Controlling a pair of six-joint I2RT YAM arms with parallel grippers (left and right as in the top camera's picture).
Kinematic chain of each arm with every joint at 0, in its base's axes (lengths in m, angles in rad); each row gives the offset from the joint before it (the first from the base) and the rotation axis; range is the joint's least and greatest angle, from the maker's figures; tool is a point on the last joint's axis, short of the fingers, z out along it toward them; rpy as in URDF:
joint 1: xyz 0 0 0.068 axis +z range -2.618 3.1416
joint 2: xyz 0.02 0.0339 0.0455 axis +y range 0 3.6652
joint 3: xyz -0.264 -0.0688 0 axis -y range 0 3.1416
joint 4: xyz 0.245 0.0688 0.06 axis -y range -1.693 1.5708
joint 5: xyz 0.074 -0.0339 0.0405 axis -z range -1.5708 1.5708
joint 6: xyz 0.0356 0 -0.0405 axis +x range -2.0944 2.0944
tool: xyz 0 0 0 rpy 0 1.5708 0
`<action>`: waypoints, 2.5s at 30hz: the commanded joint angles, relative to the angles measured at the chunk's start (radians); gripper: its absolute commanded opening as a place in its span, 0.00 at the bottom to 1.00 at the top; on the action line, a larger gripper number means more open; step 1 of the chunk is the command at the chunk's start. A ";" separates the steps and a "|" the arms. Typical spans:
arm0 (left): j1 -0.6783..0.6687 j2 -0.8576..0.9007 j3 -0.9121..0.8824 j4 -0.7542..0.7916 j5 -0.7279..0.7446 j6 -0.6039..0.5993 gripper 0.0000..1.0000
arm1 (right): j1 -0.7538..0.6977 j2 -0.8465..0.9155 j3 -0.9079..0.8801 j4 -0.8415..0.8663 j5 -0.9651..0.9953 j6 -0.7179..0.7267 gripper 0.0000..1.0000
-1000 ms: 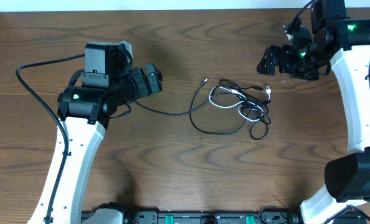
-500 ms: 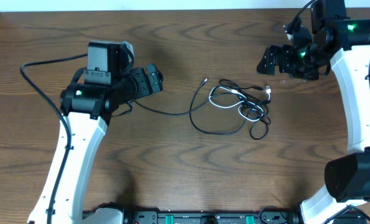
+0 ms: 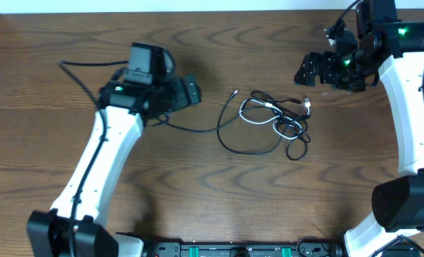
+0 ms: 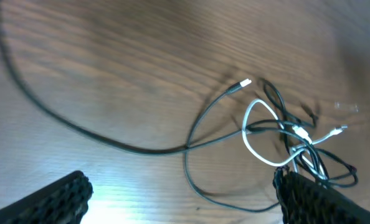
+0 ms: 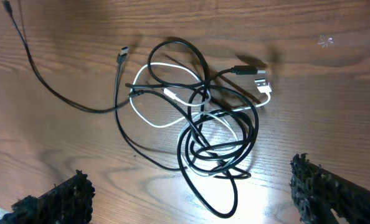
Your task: Untangle cables
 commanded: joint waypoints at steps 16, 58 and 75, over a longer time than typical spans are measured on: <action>-0.134 0.085 0.010 0.127 -0.003 -0.091 0.97 | -0.010 0.001 -0.003 0.094 0.001 0.009 0.99; -0.276 0.349 0.214 0.347 0.080 -0.064 0.98 | -0.251 0.001 -0.004 -0.001 -0.005 0.033 0.99; -0.288 0.349 0.214 0.090 0.080 -0.063 0.98 | -0.216 0.001 -0.004 -0.035 -0.003 0.032 0.99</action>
